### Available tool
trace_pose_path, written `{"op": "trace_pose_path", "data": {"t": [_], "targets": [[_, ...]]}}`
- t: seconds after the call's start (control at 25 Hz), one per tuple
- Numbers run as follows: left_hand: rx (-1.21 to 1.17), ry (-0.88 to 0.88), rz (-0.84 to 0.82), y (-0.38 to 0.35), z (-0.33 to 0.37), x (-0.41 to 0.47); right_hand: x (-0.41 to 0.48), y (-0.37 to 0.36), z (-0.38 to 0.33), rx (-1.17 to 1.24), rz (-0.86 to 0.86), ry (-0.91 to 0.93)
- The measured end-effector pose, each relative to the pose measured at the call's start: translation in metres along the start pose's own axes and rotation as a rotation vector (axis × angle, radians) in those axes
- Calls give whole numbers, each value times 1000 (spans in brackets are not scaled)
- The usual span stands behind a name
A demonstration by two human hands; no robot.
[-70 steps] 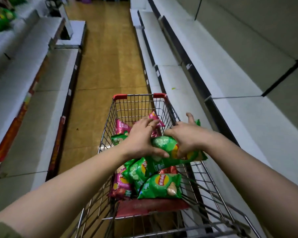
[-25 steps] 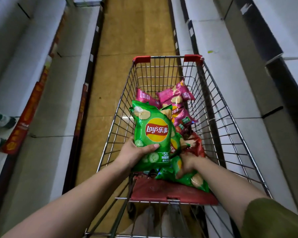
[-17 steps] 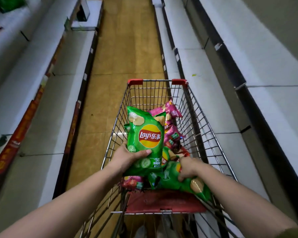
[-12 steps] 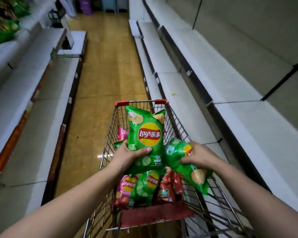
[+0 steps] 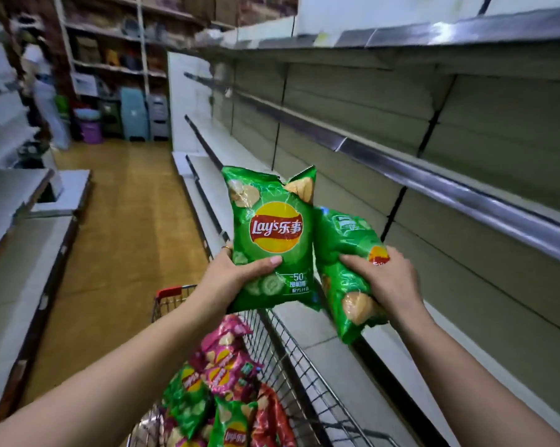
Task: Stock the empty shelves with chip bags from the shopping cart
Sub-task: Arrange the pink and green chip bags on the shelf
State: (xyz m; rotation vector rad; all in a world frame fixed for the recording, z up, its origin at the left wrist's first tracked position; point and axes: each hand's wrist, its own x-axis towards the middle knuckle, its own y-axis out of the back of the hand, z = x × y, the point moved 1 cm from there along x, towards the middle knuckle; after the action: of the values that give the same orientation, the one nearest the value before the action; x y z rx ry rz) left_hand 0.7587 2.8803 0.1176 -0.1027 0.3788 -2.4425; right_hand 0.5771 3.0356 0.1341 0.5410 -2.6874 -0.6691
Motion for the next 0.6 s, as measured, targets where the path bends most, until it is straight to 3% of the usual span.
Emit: {"op": "trace_pose_path", "data": {"t": [0.12, 0.28, 0.44, 0.6], "targets": [[-4, -84, -83, -41, 35, -5, -11, 51, -24, 271, 91, 39], [0, -158, -268, -116, 68, -17, -38, 137, -50, 372, 200, 158], [-18, -130, -463, -192, 84, -30, -73, 227, -55, 299, 368, 162], [23, -33, -653, -255, 87, -44, -103, 297, -59, 40, 484, 98]]}}
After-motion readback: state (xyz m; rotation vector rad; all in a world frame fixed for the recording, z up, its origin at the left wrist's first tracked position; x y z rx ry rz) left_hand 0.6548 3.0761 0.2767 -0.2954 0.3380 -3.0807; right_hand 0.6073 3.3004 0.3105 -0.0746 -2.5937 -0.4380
